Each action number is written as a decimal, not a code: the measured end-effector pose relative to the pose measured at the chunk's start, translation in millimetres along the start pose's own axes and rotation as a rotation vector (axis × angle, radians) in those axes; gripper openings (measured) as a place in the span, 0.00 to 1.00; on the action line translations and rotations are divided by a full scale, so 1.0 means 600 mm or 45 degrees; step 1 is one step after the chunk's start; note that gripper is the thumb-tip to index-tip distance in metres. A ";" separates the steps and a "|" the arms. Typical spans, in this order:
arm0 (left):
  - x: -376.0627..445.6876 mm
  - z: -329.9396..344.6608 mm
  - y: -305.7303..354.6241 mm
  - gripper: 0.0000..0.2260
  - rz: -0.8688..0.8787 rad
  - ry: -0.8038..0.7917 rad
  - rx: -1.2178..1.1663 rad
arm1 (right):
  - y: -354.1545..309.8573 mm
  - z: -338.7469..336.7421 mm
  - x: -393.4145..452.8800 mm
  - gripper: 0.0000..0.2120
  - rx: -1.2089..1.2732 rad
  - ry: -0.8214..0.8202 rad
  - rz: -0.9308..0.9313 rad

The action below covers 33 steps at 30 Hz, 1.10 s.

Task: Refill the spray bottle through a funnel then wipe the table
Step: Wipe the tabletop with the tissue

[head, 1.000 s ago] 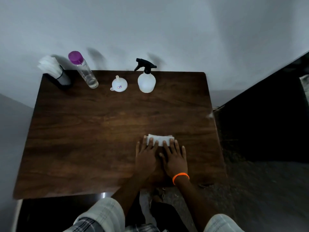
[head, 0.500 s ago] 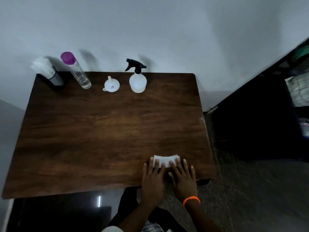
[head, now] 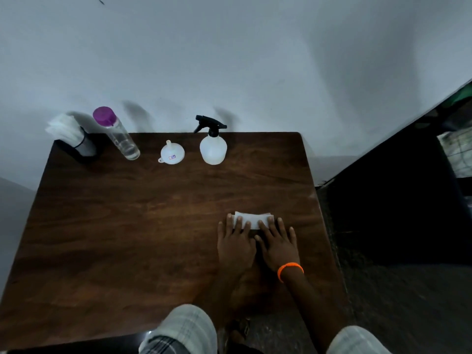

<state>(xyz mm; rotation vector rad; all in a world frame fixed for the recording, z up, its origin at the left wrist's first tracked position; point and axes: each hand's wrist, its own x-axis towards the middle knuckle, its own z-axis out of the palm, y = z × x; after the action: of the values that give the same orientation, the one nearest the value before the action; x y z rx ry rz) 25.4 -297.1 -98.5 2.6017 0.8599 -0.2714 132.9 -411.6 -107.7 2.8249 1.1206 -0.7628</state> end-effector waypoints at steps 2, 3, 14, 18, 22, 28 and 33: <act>0.038 -0.023 -0.014 0.31 0.013 0.008 -0.005 | -0.016 -0.024 0.042 0.28 0.002 -0.032 -0.008; 0.057 -0.035 -0.020 0.32 0.021 -0.012 -0.007 | -0.024 -0.034 0.063 0.28 0.027 -0.037 -0.003; 0.237 -0.100 -0.067 0.35 0.095 0.011 0.016 | -0.053 -0.108 0.252 0.25 0.021 0.092 -0.005; 0.275 -0.106 -0.051 0.28 0.091 -0.042 0.004 | -0.026 -0.127 0.277 0.25 0.052 0.096 -0.009; 0.289 -0.099 -0.020 0.27 0.122 -0.098 0.027 | 0.007 -0.131 0.275 0.25 0.061 0.065 0.012; 0.260 -0.068 0.048 0.27 0.158 -0.143 0.036 | 0.079 -0.129 0.236 0.26 0.058 0.041 0.049; 0.213 -0.044 0.122 0.27 0.172 -0.220 0.119 | 0.137 -0.119 0.169 0.27 0.033 0.024 0.107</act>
<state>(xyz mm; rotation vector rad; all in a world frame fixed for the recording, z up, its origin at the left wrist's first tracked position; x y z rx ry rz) 172.9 -272.4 -90.7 2.6602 0.6228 -0.5002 280.7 -394.9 -102.9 2.8854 0.9941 -0.7517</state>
